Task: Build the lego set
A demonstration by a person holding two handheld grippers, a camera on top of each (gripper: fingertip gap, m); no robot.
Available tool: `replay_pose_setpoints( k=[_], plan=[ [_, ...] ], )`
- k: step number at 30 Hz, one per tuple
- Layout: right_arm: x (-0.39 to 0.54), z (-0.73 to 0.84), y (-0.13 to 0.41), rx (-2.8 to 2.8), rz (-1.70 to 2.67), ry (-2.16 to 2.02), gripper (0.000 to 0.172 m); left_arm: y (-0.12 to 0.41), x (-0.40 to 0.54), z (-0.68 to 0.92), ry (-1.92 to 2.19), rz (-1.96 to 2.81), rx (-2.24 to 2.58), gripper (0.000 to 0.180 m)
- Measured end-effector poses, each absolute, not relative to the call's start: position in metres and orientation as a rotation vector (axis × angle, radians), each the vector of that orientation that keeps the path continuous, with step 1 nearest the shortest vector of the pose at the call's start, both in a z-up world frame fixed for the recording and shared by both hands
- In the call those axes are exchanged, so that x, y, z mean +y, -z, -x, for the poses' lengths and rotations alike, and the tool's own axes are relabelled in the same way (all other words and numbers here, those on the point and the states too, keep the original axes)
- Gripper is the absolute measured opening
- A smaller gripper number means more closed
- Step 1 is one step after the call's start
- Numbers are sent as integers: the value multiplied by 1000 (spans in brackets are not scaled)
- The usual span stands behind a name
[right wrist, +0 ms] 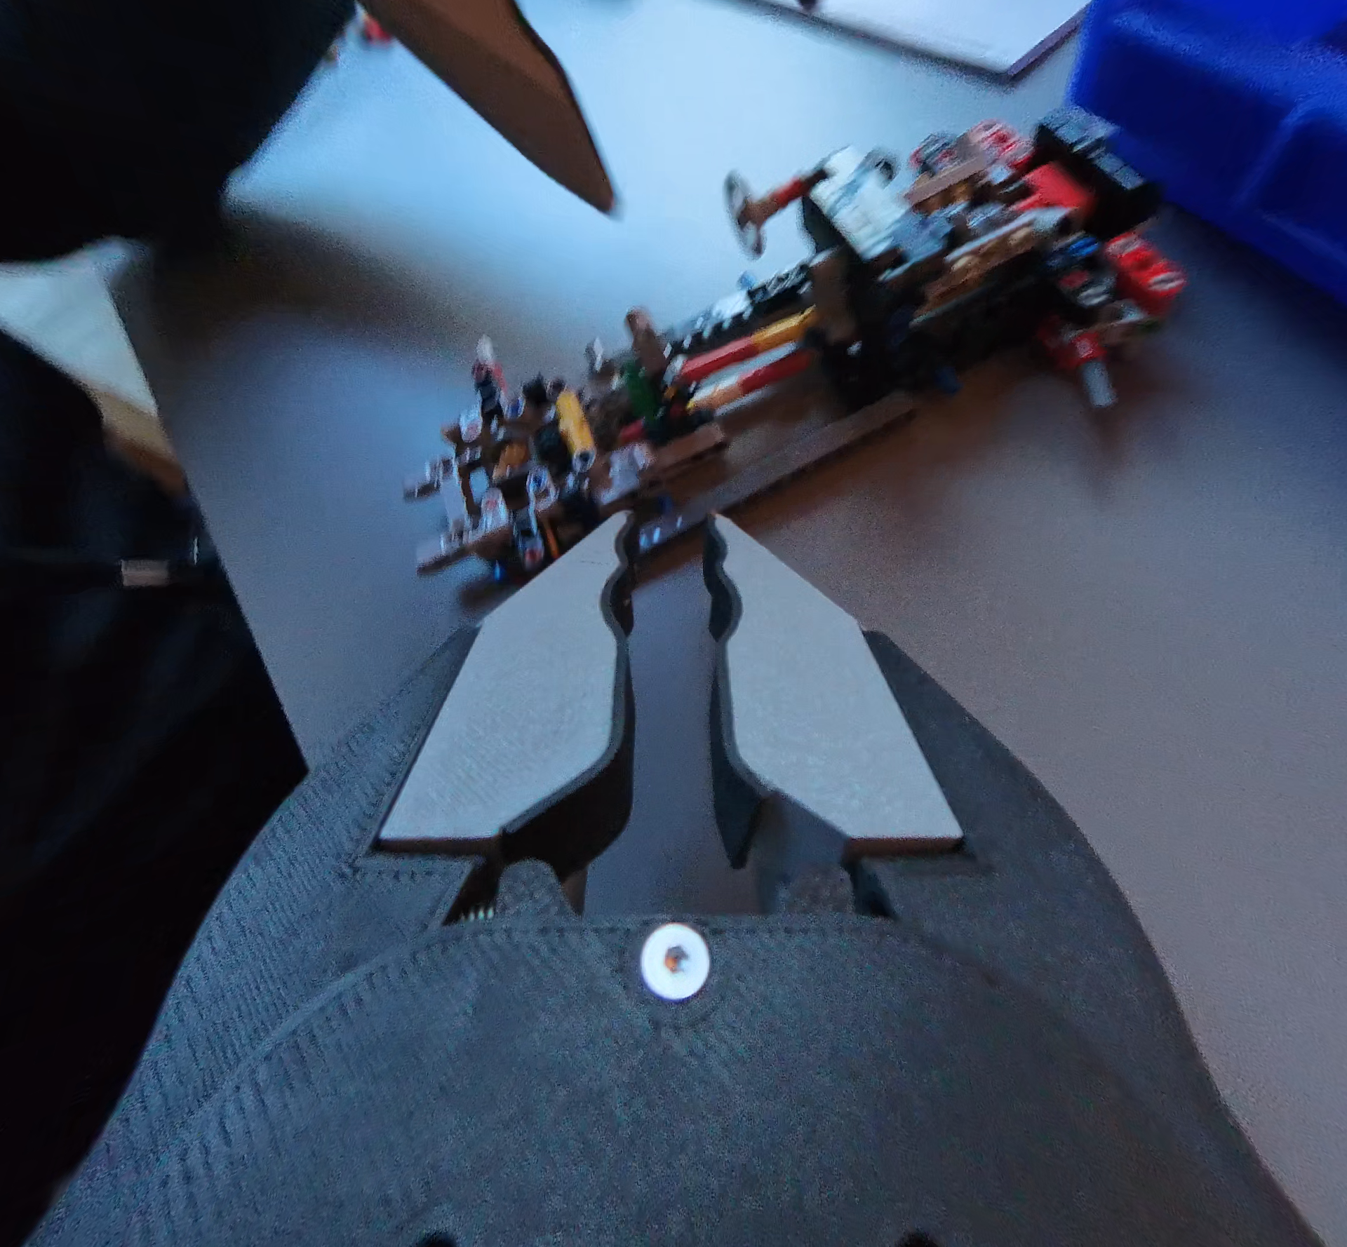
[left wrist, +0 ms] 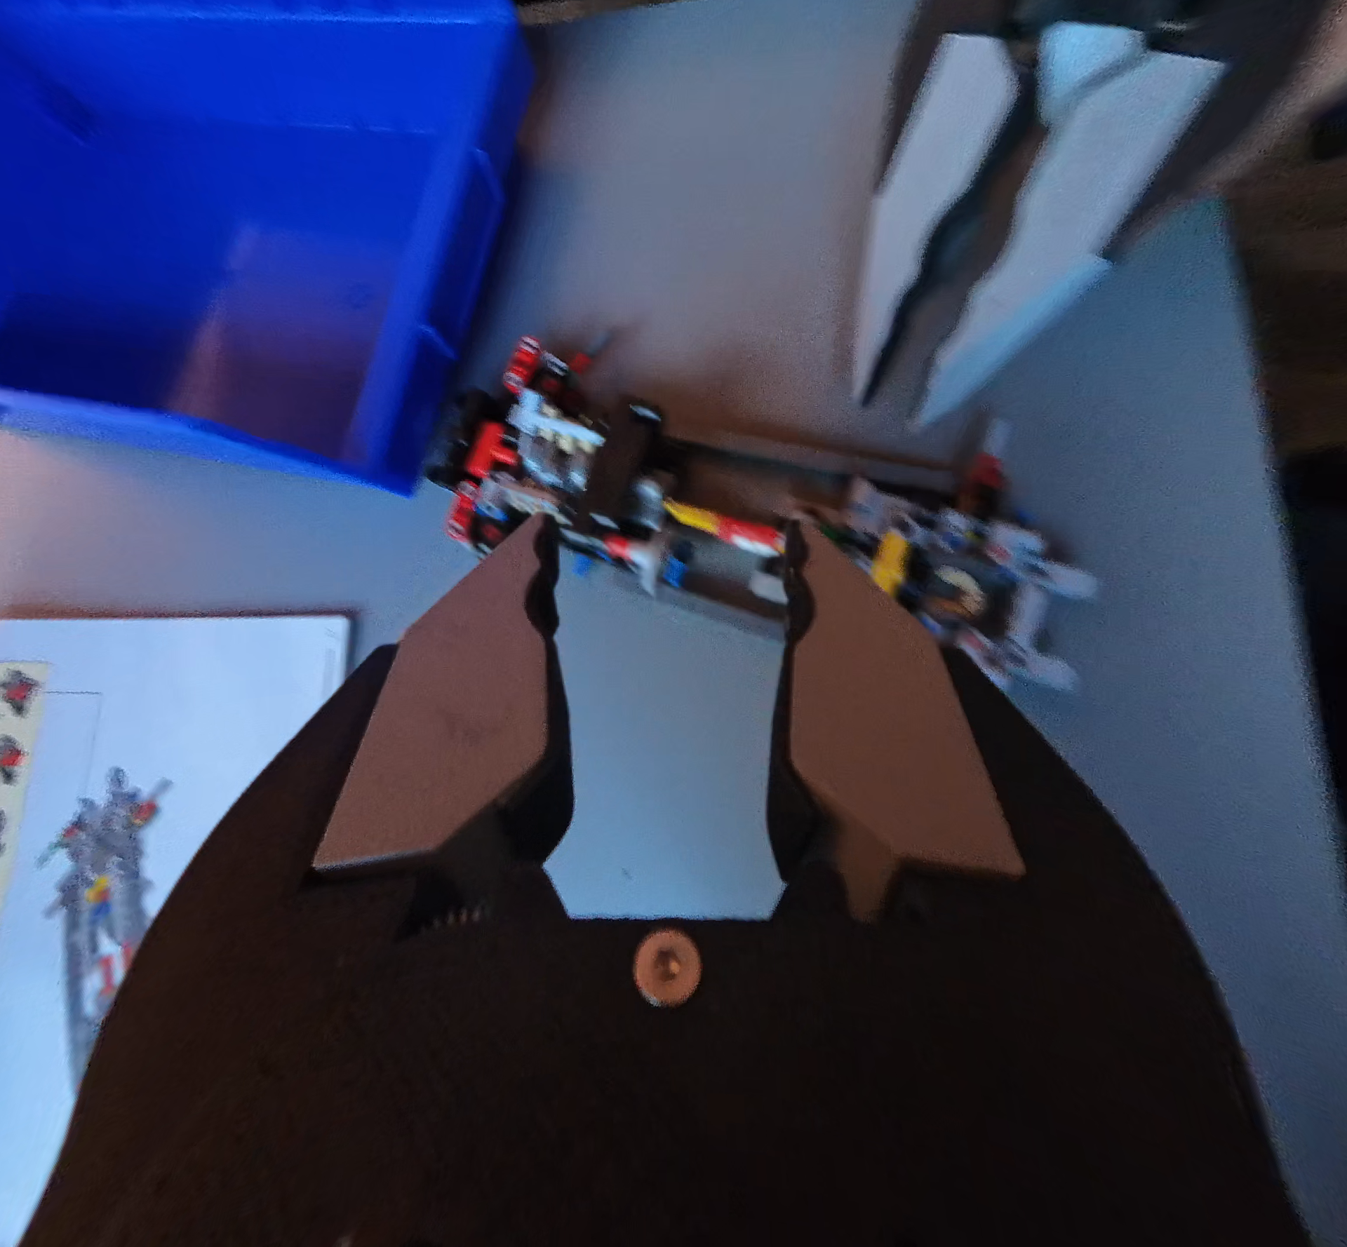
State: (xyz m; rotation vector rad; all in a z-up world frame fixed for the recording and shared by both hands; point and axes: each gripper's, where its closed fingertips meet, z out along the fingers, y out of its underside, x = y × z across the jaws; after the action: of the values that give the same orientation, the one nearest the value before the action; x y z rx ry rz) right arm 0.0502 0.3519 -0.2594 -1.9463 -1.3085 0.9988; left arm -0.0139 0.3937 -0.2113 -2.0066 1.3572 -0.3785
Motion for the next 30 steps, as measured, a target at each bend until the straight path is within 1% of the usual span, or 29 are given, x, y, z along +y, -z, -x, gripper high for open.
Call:
replay_pose_setpoints(
  k=[3, 6, 9, 13, 17, 19, 20, 23, 28, 30],
  plan=[
    [338, -59, 276, -1524, 1909, -944, 10, 226, 346, 34, 463, 2078, 1423, 65],
    [336, -55, 276, -1599, 1882, -910, 10, 241, 318, 39, 481, 2127, 1432, 64],
    [336, -52, 272, -1740, 1789, -795, 22, 250, 315, 35, 394, 2108, 1436, 61],
    [336, -57, 274, -2002, 1458, -606, 26, 262, 310, 27, 382, 2113, 1448, 63],
    [348, -47, 276, -2022, 1358, -732, 30, 278, 302, 28, 331, 2200, 1404, 64],
    [350, -38, 274, -1992, 1295, -777, 33, 286, 305, 38, 213, 2228, 1380, 65],
    [348, -35, 275, -1995, 1281, -800, 32, 284, 306, 43, 200, 2226, 1347, 55],
    [337, -28, 275, -2008, 1242, -822, 28, 284, 312, 68, 131, 2295, 1251, 57],
    [327, -10, 279, -2017, 1204, -750, 31, 269, 303, 80, 121, 2337, 1086, 60],
    [326, -4, 278, -2007, 1200, -735, 31, 265, 291, 67, 114, 2323, 1074, 68]
  ],
)
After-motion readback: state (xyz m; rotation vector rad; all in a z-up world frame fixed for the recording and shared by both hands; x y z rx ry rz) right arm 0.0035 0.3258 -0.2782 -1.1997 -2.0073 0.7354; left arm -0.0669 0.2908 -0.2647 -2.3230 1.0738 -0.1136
